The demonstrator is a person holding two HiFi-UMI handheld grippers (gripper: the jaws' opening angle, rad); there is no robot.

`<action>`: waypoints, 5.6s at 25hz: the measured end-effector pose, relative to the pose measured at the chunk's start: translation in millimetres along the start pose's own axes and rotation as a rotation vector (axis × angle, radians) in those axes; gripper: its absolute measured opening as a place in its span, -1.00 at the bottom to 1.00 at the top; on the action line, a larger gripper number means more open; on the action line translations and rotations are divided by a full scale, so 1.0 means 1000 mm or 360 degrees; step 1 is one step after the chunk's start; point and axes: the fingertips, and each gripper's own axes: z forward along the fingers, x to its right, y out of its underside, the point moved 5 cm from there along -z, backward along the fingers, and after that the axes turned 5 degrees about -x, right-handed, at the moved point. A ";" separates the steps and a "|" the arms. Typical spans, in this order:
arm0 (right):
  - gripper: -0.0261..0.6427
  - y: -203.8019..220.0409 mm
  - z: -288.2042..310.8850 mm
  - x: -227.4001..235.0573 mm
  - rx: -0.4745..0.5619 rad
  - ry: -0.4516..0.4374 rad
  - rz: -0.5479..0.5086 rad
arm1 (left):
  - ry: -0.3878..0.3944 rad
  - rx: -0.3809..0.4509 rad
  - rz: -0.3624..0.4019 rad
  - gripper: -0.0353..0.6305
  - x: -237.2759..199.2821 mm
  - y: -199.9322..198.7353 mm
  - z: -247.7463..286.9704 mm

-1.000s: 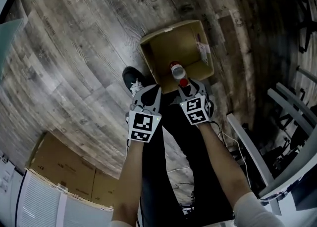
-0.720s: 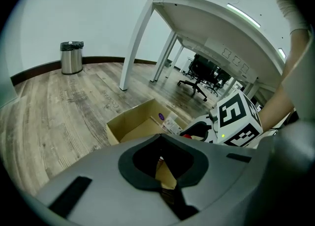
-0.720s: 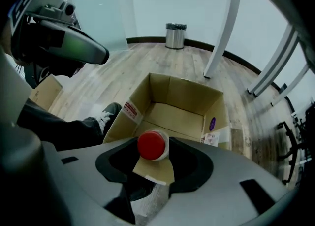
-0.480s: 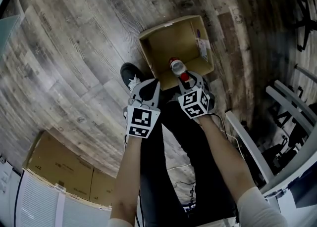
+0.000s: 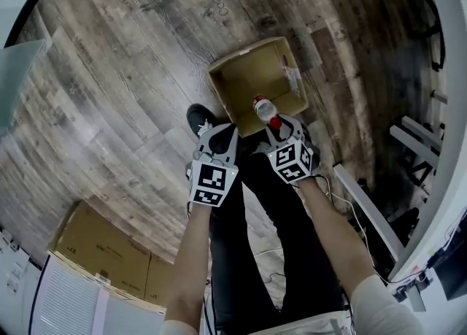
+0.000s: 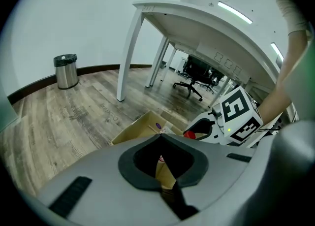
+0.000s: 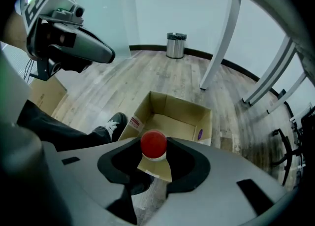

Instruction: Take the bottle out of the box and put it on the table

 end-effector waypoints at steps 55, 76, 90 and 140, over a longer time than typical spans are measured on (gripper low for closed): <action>-0.38 -0.126 -0.528 0.058 0.0200 -0.0135 -0.0342 | 0.0035 0.0229 0.0519 -0.85 0.206 -0.317 -0.257; -0.38 -0.121 -0.704 0.176 0.0328 -0.0070 -0.0425 | 0.0215 0.0385 0.0684 -0.85 0.301 -0.437 -0.241; -0.37 -0.076 -0.691 0.262 0.0130 0.0121 -0.0068 | 0.0223 0.0376 0.0711 -0.85 0.308 -0.453 -0.235; -0.32 -0.002 -0.698 0.060 0.1193 0.0732 0.1101 | 0.0259 0.0564 0.0576 -0.85 0.294 -0.397 -0.351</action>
